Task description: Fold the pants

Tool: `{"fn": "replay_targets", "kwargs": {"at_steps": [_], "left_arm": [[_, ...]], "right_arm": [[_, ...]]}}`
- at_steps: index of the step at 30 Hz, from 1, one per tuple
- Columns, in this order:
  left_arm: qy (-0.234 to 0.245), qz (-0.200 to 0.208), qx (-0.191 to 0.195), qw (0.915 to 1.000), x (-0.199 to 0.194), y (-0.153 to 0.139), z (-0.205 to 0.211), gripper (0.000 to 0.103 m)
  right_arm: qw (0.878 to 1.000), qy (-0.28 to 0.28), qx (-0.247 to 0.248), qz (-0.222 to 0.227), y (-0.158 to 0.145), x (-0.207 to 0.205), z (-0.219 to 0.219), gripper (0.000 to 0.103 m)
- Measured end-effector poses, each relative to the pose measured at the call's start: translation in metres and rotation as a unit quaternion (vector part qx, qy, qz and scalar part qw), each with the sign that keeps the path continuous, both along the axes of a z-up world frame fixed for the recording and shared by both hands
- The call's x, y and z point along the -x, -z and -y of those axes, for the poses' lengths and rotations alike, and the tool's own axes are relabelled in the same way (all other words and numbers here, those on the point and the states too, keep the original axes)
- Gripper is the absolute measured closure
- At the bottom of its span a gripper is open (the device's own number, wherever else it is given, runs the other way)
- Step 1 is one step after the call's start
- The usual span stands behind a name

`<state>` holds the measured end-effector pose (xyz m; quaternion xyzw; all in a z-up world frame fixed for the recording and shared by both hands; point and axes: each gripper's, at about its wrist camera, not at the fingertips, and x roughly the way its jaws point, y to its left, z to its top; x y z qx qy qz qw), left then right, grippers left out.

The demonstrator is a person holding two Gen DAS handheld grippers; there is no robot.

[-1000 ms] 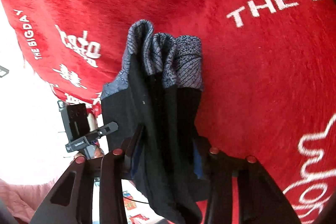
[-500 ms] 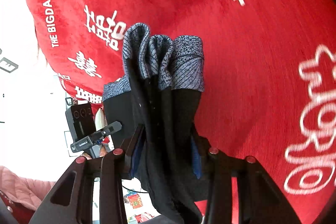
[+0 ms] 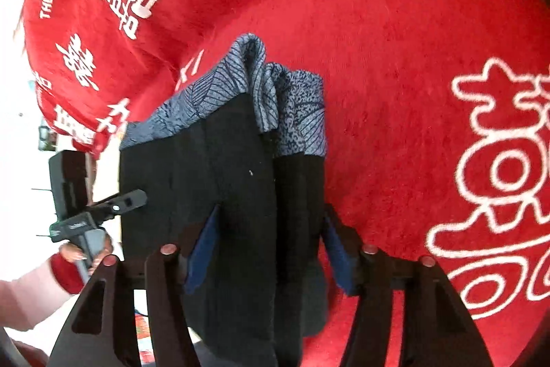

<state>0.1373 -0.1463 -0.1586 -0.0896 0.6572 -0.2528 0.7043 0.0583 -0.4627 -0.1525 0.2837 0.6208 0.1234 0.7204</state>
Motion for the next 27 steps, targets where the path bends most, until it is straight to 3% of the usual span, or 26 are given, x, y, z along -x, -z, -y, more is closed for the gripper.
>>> {"fn": "replay_targets", "kwargs": {"at_steps": [8,11,16,19,27], "left_arm": [[-0.016,0.011,-0.076,0.9969,0.009,-0.016,0.000,0.006],[-0.016,0.024,-0.120,0.9923,0.020,-0.030,-0.002,0.006],[-0.026,0.033,-0.151,0.9876,0.043,-0.055,-0.003,0.006],[-0.027,0.037,-0.173,0.9838,0.056,-0.067,0.007,0.001],[-0.049,0.045,-0.202,0.9771,0.093,-0.095,0.035,0.001]], "right_arm": [[0.998,0.007,0.064,-0.016,-0.021,0.012,-0.004,0.037],[0.995,0.025,0.085,-0.037,-0.028,0.026,0.001,0.035],[0.990,0.056,0.106,-0.074,-0.045,0.051,0.007,0.026],[0.987,0.051,0.129,-0.077,-0.057,0.061,0.006,0.023],[0.985,-0.004,0.159,-0.061,-0.085,0.068,-0.007,0.020]]}}
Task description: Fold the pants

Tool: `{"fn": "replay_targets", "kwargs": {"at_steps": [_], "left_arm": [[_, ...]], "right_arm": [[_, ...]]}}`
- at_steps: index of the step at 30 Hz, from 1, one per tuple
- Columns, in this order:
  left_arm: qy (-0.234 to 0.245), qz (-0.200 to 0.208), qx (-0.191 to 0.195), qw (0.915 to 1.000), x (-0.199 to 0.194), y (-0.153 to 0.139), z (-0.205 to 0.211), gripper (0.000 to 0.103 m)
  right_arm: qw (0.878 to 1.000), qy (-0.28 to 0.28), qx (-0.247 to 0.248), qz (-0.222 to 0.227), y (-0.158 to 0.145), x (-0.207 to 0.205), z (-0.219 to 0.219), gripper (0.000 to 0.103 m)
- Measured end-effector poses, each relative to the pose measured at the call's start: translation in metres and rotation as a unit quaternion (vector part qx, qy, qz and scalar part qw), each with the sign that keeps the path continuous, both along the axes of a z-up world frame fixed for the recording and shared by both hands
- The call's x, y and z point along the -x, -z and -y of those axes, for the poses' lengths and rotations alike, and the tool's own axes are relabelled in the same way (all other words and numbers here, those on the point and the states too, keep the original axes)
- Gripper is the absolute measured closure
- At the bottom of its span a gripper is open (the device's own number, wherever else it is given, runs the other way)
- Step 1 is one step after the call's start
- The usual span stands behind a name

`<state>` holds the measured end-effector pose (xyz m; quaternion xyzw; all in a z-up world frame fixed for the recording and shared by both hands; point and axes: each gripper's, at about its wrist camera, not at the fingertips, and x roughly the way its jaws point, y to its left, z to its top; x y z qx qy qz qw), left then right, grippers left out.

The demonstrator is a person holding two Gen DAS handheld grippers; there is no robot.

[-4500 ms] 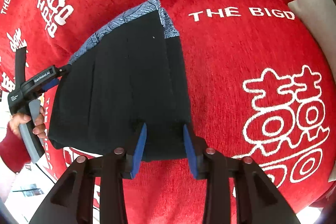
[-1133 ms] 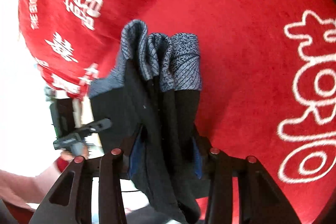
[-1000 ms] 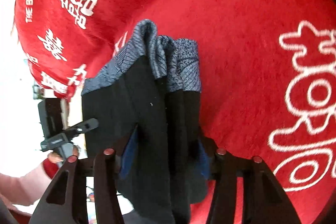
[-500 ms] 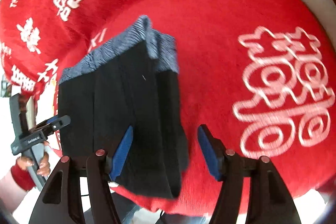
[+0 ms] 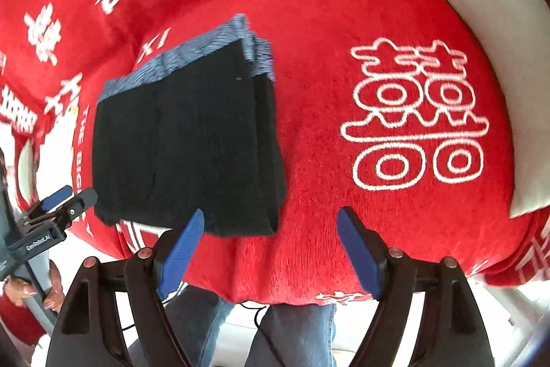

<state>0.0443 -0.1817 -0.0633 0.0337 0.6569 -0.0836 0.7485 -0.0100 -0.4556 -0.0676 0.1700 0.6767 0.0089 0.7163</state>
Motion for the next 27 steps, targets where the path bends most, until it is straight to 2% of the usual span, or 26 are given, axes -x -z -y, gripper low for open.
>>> {"fn": "replay_targets", "kwargs": {"at_steps": [3,6,8,10,12,16,21,27], "left_arm": [[-0.003,-0.010,-0.011,0.9999,0.010,-0.008,0.006,0.001],[0.003,-0.025,-0.043,0.9987,0.018,-0.016,0.009,0.001],[0.008,-0.010,-0.036,0.9993,0.025,-0.027,0.009,0.001],[0.020,0.003,-0.038,0.9991,0.030,-0.035,0.008,0.001],[0.035,0.015,-0.049,0.9981,0.035,-0.043,0.007,0.001],[0.028,0.023,-0.049,0.9982,0.042,-0.059,-0.004,0.001],[0.009,0.019,-0.042,0.9989,0.046,-0.074,-0.019,0.001],[0.031,0.032,-0.062,0.9971,0.056,-0.081,-0.021,0.001]], "right_arm": [[1.000,-0.015,-0.003,0.003,-0.011,0.001,-0.012,0.020],[1.000,-0.022,-0.002,0.007,-0.022,0.002,-0.026,0.019],[1.000,-0.027,0.005,0.015,-0.030,0.001,-0.038,0.018],[0.999,-0.028,0.013,0.024,-0.039,0.002,-0.049,0.007],[0.999,-0.022,0.022,0.035,-0.049,0.006,-0.057,0.000],[0.997,-0.027,0.054,0.047,-0.064,0.013,-0.072,0.000],[0.996,-0.013,0.084,0.041,-0.080,0.018,-0.085,0.000],[0.993,-0.004,0.112,0.037,-0.098,0.021,-0.099,0.000]]}}
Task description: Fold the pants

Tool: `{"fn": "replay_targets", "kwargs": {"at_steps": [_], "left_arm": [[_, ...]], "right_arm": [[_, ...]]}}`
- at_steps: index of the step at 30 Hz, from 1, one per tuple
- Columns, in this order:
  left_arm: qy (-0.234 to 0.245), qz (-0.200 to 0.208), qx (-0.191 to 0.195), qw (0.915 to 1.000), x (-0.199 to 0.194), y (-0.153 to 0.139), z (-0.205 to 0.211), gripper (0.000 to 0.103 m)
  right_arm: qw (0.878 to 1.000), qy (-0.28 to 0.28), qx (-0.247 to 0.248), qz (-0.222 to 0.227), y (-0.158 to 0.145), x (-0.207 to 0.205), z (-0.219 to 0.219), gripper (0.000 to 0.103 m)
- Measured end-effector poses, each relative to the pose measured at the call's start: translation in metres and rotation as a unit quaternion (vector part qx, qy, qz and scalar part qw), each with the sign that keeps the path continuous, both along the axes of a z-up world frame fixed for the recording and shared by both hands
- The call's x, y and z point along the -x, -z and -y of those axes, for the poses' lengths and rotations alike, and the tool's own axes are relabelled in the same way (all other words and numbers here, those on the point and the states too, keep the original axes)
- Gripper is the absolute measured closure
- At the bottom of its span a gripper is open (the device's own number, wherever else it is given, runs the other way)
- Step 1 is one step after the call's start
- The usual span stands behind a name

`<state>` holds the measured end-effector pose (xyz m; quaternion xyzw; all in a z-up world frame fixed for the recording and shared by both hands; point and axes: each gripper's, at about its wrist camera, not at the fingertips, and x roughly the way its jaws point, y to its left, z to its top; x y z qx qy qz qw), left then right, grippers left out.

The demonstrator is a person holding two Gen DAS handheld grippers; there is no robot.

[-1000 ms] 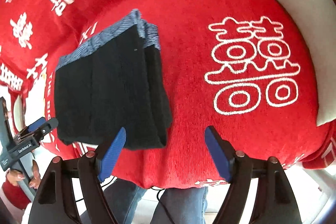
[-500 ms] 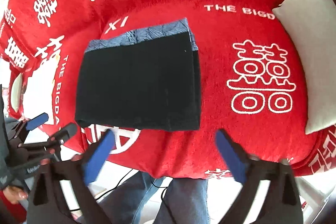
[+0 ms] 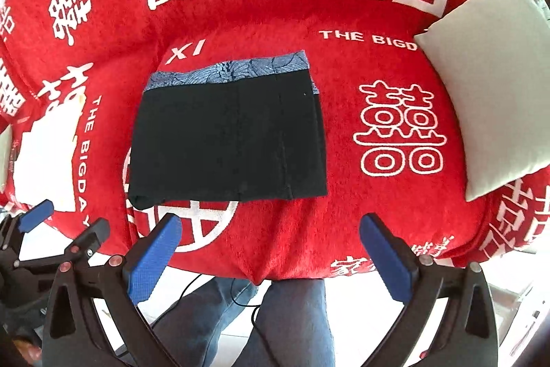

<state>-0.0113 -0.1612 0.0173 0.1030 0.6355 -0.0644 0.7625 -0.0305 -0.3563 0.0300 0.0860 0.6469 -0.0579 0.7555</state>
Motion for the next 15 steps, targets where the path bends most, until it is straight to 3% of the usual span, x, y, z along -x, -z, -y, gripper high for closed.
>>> {"fn": "replay_targets", "kwargs": {"at_steps": [15], "left_arm": [[0.036,0.003,0.010,0.9993,0.008,-0.010,0.003,0.001]], "right_arm": [[0.999,0.000,0.037,-0.003,-0.016,0.008,-0.018,0.000]]}}
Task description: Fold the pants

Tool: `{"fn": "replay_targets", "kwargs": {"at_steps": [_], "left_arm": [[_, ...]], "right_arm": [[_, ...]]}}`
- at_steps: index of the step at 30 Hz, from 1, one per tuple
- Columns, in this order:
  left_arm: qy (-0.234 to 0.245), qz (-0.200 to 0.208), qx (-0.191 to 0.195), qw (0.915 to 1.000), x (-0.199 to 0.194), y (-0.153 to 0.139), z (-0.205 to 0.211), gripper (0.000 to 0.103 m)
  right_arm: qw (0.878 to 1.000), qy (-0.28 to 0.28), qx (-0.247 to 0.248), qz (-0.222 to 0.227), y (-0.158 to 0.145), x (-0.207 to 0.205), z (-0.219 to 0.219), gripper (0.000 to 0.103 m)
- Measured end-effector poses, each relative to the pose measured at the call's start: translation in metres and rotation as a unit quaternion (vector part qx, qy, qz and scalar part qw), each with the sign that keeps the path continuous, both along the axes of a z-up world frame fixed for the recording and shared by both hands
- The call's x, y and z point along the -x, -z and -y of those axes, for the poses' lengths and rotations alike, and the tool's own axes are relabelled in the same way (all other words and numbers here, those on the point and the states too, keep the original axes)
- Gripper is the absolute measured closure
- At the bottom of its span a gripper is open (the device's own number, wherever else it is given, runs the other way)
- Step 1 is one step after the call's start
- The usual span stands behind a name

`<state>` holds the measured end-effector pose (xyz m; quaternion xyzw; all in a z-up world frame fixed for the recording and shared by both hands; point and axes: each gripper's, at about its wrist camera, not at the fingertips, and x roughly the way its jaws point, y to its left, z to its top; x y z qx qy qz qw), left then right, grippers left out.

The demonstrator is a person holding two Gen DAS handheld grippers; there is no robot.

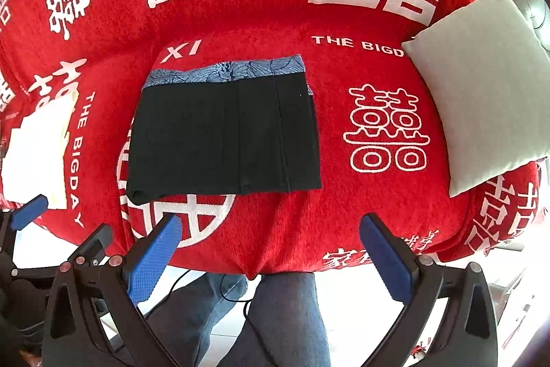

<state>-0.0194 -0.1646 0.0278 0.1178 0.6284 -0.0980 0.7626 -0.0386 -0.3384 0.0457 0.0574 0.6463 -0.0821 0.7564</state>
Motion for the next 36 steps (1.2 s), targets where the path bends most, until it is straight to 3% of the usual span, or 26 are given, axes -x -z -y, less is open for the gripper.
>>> {"fn": "replay_targets", "kwargs": {"at_steps": [36], "left_arm": [[0.009,0.011,0.009,0.9999,0.0012,-0.0084,0.0005,0.001]], "right_arm": [[1.000,0.010,0.010,0.002,-0.0075,0.0059,0.0003,0.000]]}}
